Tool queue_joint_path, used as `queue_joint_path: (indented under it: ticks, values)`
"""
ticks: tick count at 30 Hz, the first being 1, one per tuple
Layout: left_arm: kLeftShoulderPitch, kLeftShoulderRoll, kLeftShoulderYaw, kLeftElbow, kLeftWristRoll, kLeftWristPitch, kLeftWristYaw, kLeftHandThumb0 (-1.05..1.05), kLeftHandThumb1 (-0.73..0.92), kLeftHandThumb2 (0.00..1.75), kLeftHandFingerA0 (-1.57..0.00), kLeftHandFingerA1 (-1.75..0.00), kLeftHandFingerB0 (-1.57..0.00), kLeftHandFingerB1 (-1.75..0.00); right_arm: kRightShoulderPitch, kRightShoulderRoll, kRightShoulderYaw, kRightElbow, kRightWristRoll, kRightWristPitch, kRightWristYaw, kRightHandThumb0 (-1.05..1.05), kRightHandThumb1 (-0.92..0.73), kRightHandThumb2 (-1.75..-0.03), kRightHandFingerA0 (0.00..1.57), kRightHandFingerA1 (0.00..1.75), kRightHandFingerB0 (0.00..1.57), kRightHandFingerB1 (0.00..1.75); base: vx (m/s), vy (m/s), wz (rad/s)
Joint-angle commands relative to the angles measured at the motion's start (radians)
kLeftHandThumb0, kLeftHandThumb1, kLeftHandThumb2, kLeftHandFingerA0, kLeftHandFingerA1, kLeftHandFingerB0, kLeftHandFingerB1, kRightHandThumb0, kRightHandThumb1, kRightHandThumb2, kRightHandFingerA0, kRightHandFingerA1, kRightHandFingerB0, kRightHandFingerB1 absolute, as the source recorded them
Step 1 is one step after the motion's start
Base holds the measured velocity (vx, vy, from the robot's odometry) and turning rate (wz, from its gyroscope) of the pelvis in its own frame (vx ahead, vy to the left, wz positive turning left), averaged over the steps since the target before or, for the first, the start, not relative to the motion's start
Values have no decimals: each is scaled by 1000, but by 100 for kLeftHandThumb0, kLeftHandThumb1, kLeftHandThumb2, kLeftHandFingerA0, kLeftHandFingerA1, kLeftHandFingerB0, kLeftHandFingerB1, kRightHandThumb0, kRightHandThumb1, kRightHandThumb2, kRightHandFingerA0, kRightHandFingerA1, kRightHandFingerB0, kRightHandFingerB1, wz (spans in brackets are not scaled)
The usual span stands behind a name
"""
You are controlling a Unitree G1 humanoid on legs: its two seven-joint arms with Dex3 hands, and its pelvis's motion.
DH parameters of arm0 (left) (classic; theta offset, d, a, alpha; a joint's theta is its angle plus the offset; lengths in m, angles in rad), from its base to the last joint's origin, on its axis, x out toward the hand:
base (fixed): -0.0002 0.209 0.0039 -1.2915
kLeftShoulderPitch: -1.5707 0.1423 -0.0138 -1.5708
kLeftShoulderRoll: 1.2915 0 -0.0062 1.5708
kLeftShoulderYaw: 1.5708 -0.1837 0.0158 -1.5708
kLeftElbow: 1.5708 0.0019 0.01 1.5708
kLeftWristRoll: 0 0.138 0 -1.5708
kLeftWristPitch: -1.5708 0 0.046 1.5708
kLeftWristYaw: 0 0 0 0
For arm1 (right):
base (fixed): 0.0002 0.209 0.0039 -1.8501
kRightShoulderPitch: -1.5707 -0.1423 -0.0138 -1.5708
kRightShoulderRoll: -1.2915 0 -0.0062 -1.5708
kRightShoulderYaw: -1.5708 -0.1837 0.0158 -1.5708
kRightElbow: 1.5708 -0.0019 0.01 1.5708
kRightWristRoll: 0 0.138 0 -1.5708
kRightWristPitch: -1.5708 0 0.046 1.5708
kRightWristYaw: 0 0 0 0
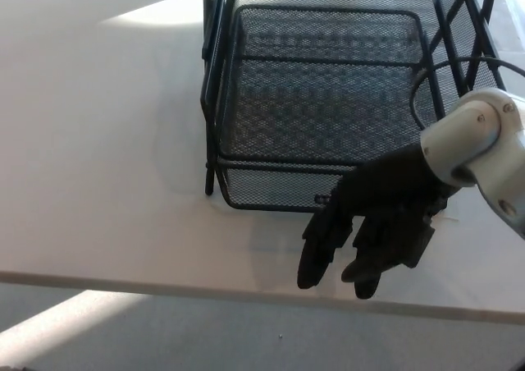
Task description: A balck drawer is kept on the middle of the table and the robot uses its right hand to push it back away from the robot
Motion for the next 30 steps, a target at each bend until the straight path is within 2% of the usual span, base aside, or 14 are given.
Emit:
queue_joint_path:
  ticks: [1,2,3,4,5,19,21,22,25,26,27,28,29,30]
  values:
    - [3,14,-1,6,19,-11,9,-56,75,63,-50,-38,-36,-33,-74,24,-14,141,-47,-83,-28,-49,-78,-63,55,44,40,38,0,0,0]
    - [4,13,3,7,13,-15,5,-56,74,63,-50,-39,-36,-33,-82,28,-18,160,-48,-86,-29,-50,-75,-63,54,45,39,38,0,0,0]
    - [4,14,5,4,11,-16,2,-61,62,90,-46,-52,-32,-46,-94,32,-20,186,-55,-94,-34,-49,-78,-63,56,43,40,38,0,0,0]
    - [5,15,4,0,11,-14,0,-61,62,90,-46,-52,-32,-46,-106,36,-21,210,-64,-105,-38,-49,-78,-63,56,43,40,38,0,0,0]
    - [5,15,3,-1,12,-12,1,-57,75,63,-49,-38,-35,-33,-115,40,-23,232,-69,-112,-44,-49,-78,-61,58,43,40,37,0,0,0]
    - [5,12,4,3,10,-14,-3,-56,72,63,-47,-38,-34,-33,-181,70,-64,443,-108,-206,-83,-49,-76,-61,61,42,41,36,0,0,0]
    - [6,14,7,3,7,-15,-7,-55,75,63,-47,-37,-34,-33,-171,74,-67,440,-110,-214,-84,-53,-71,-65,60,44,39,37,0,0,0]
    - [8,15,7,5,7,-18,-7,-56,72,63,-48,-39,-34,-33,-153,70,-58,403,-116,-211,-76,-56,-63,-90,54,56,35,49,0,0,0]
    - [9,15,7,8,8,-19,-6,-55,72,63,-48,-38,-32,-33,-134,66,-52,362,-123,-206,-68,-56,-63,-90,53,56,35,49,0,0,0]
    - [9,14,4,9,12,-20,2,-56,72,63,-49,-39,-33,-33,-113,53,-48,307,-125,-204,-57,-53,-72,-65,57,45,38,37,0,0,0]
    - [9,14,4,10,13,-21,4,-56,72,63,-49,-39,-33,-33,-107,50,-47,291,-126,-203,-54,-53,-72,-65,57,45,38,37,0,0,0]
    - [8,13,1,9,17,-18,8,-55,75,63,-50,-39,-33,-33,-91,37,-48,241,-127,-191,-44,-55,-63,-90,49,56,35,50,0,0,0]
    - [7,13,0,8,18,-17,9,-55,75,63,-50,-39,-33,-33,-84,32,-49,219,-129,-184,-40,-55,-63,-90,49,56,35,50,0,0,0]
    - [6,13,0,9,18,-16,8,-55,75,63,-50,-39,-34,-33,-74,23,-51,184,-128,-176,-32,-49,-78,-63,54,43,41,37,0,0,0]
